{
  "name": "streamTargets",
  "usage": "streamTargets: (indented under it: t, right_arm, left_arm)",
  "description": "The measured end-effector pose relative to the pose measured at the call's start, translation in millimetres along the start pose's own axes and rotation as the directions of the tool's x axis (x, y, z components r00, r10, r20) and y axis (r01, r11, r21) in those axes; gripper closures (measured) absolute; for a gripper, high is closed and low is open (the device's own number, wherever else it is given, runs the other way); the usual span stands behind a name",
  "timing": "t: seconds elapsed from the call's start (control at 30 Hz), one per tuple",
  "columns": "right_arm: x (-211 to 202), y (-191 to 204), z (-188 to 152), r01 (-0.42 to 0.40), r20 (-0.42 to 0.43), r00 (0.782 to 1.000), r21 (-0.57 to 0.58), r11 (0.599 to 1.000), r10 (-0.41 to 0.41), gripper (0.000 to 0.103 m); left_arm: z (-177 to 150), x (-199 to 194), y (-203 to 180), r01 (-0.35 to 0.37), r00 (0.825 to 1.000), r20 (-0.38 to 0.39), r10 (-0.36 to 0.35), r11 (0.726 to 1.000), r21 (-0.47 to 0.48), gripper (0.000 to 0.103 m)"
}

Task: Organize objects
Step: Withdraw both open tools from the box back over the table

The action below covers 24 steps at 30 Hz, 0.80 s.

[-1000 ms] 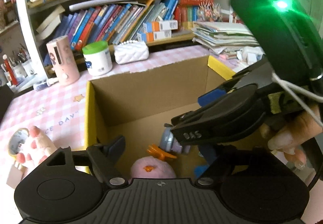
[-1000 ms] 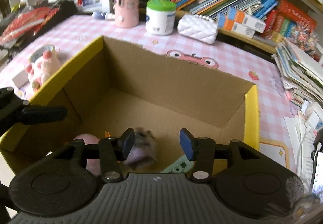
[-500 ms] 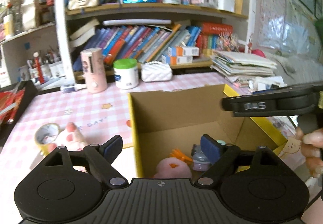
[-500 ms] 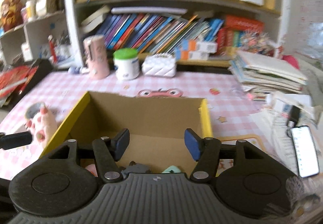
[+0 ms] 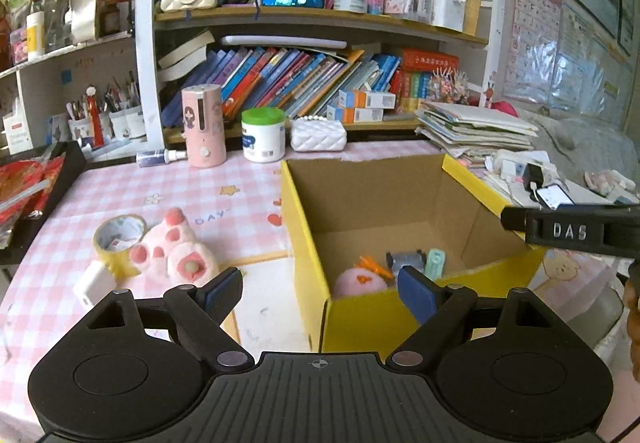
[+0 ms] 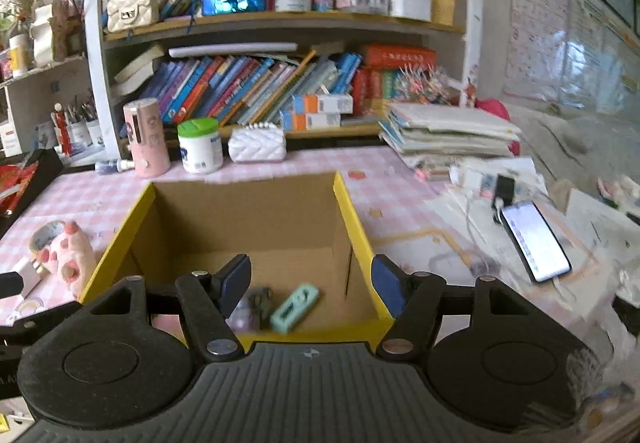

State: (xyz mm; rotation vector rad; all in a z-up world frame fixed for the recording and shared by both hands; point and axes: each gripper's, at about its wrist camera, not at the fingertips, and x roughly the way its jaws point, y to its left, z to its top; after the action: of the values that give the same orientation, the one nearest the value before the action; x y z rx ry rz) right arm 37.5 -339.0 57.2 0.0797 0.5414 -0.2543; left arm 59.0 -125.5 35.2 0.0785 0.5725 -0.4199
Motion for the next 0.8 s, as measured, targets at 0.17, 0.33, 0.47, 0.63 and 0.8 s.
streamTargets:
  t: [0.17, 0.33, 0.47, 0.63, 0.8]
  right_arm:
    - [-14.4, 16.3, -27.2, 0.021, -0.061, 0.998, 0.007, 1.0, -0.02, 0.038]
    - [-25.1, 33.9, -55.2, 0.03, -0.124, 0.992, 0.011, 1.0, -0.028, 0.038]
    - [-31.6, 48.7, -73.7, 0.034, -0.164, 0.986, -0.009, 0.999, -0.035, 0.038]
    - [-39.6, 67.7, -91.4, 0.012, -0.208, 0.978, -0.027, 1.0, -0.017, 0.038]
    - [-49.2, 86.4, -105.4, -0.02, -0.232, 0.973, -0.045, 0.999, 0.009, 0.038]
  left_arm:
    - [-17.9, -12.2, 8.4, -0.002, 0.999, -0.032, 0.003, 1.0, 0.017, 0.016]
    - [-40.5, -20.6, 19.0, -0.018, 0.996, -0.09, 0.021, 0.999, 0.03, 0.016]
    - [-56.5, -28.8, 28.2, -0.032, 0.991, -0.126, 0.037, 0.999, 0.035, 0.015]
    - [-74.0, -40.2, 39.3, -0.043, 0.986, -0.158, 0.048, 0.999, 0.032, 0.015]
    - [-86.1, -50.0, 50.6, -0.053, 0.982, -0.182, 0.058, 0.998, 0.033, 0.015]
